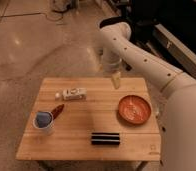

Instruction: Place the bottle in the ceramic bowl

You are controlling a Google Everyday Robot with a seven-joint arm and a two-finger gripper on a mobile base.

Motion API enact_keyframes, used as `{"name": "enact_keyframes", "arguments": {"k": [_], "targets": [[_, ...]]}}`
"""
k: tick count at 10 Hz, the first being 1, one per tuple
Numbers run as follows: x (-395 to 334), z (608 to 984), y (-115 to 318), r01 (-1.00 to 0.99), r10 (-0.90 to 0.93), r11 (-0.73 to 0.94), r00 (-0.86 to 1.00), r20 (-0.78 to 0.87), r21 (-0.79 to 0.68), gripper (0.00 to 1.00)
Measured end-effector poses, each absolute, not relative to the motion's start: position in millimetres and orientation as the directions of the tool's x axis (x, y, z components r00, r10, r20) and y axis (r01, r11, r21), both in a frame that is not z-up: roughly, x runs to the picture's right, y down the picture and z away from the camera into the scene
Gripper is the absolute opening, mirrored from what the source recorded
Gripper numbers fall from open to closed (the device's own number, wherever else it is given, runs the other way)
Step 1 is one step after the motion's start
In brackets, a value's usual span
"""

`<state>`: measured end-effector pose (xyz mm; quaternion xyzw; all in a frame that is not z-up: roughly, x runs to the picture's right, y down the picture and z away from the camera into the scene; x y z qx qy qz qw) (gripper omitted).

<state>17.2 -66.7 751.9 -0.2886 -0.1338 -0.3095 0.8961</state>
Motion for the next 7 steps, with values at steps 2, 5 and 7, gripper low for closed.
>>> {"name": "enact_keyframes", "arguments": {"k": [2, 5, 7], "targets": [[-19.6, 761.4, -72.2, 0.641, -0.481, 0.64, 0.764, 0.43, -0.423, 0.8], [-58.7, 786.5, -64.1, 0.637, -0.462, 0.635, 0.767, 0.446, -0.437, 0.8], [-83.7, 803.5, -60.2, 0.629, -0.445, 0.635, 0.772, 0.453, -0.448, 0.8]]}}
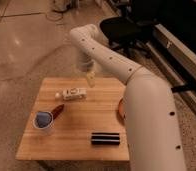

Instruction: Place the bottle in the ceramic bowl

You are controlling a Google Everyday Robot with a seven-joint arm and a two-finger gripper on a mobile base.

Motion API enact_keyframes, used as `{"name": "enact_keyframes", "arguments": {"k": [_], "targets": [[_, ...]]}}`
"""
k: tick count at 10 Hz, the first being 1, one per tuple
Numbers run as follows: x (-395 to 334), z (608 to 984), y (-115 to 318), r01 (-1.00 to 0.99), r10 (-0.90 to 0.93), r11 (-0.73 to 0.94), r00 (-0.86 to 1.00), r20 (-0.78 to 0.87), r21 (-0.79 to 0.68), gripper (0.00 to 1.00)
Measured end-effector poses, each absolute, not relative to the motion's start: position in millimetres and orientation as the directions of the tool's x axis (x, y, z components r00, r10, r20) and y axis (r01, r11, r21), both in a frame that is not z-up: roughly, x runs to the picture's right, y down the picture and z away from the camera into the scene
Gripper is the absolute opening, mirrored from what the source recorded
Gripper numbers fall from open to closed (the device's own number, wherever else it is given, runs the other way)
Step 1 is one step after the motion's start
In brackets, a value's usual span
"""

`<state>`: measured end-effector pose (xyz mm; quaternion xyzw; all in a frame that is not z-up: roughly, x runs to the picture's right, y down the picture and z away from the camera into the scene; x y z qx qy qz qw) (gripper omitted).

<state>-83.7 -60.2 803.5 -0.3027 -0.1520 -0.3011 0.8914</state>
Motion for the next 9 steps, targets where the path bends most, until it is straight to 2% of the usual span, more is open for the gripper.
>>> {"name": "enact_keyframes", "arguments": {"k": [9], "targets": [[-175.8, 881.4, -37.6, 0.597, -0.374, 0.648, 0.79, 0.486, -0.472, 0.8]]}}
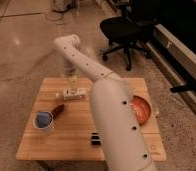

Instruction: Place the bottle in the ceramic bowl

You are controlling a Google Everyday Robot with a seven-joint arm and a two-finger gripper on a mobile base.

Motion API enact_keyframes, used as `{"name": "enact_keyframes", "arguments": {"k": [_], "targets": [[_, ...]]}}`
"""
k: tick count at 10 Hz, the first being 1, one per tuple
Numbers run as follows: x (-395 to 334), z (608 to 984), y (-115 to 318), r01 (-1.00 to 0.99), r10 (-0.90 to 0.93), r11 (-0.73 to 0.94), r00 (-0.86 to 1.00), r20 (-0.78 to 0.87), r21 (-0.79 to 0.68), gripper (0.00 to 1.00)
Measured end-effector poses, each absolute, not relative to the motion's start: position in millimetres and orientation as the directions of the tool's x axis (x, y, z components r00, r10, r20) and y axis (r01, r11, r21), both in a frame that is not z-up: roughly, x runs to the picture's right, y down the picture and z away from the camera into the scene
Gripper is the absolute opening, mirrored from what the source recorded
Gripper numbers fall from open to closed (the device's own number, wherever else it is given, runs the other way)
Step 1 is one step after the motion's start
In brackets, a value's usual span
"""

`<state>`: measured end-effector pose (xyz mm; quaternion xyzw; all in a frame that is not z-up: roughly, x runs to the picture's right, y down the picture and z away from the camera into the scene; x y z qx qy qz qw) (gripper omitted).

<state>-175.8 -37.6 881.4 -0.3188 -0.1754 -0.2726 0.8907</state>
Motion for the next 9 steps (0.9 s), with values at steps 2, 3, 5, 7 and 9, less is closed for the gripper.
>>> {"name": "enact_keyframes", "arguments": {"k": [2, 3, 5, 7, 9], "targets": [[-184.2, 907.1, -21.5, 0.599, -0.36, 0.646, 0.786, 0.503, -0.474, 0.8], [-186.4, 914.8, -15.5, 0.599, -0.354, 0.643, 0.785, 0.509, -0.476, 0.8], [-192.6, 937.4, 2.2, 0.6, -0.341, 0.634, 0.783, 0.52, -0.488, 0.8], [-192.4, 958.3, 9.6, 0.585, -0.323, 0.637, 0.794, 0.516, -0.501, 0.8], [-188.6, 972.3, 8.2, 0.571, -0.315, 0.642, 0.804, 0.503, -0.511, 0.8]]}}
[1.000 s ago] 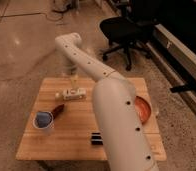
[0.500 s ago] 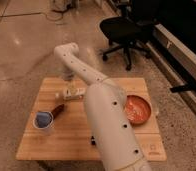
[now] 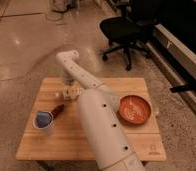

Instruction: Place the bottle in the ceramic bowl

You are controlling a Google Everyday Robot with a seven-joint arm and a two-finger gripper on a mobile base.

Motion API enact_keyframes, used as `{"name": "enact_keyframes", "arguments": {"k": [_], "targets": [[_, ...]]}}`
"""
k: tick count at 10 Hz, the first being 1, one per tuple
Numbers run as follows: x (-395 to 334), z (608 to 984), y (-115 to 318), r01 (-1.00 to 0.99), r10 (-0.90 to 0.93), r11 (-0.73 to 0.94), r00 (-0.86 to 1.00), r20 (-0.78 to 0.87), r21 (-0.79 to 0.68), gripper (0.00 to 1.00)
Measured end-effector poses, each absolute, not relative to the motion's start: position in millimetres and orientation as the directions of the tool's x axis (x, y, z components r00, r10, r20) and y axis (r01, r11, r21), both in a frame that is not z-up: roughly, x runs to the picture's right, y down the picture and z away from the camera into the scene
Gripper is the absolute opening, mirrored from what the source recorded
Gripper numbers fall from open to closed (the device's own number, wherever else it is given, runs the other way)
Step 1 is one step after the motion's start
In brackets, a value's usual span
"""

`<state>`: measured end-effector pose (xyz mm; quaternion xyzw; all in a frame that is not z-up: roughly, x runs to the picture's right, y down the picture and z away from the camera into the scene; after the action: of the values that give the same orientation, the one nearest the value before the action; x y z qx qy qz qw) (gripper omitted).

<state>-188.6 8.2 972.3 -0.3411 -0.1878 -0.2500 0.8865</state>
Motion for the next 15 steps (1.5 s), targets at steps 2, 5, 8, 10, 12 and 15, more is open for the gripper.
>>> {"name": "enact_keyframes", "arguments": {"k": [2, 5, 8, 10, 12, 15], "targets": [[-176.8, 988.1, 9.4, 0.555, -0.309, 0.641, 0.819, 0.483, -0.53, 0.8], [-154.5, 1006.0, 14.0, 0.527, -0.294, 0.64, 0.84, 0.456, -0.559, 0.76], [-141.2, 1006.9, 7.7, 0.5, -0.252, 0.658, 0.851, 0.461, -0.564, 0.47], [-126.4, 1001.6, -3.9, 0.485, -0.223, 0.676, 0.852, 0.473, -0.555, 0.26], [-109.3, 991.8, -20.2, 0.482, -0.209, 0.695, 0.846, 0.491, -0.534, 0.05], [-78.2, 971.1, -50.9, 0.493, -0.22, 0.721, 0.829, 0.513, -0.487, 0.0]]}}
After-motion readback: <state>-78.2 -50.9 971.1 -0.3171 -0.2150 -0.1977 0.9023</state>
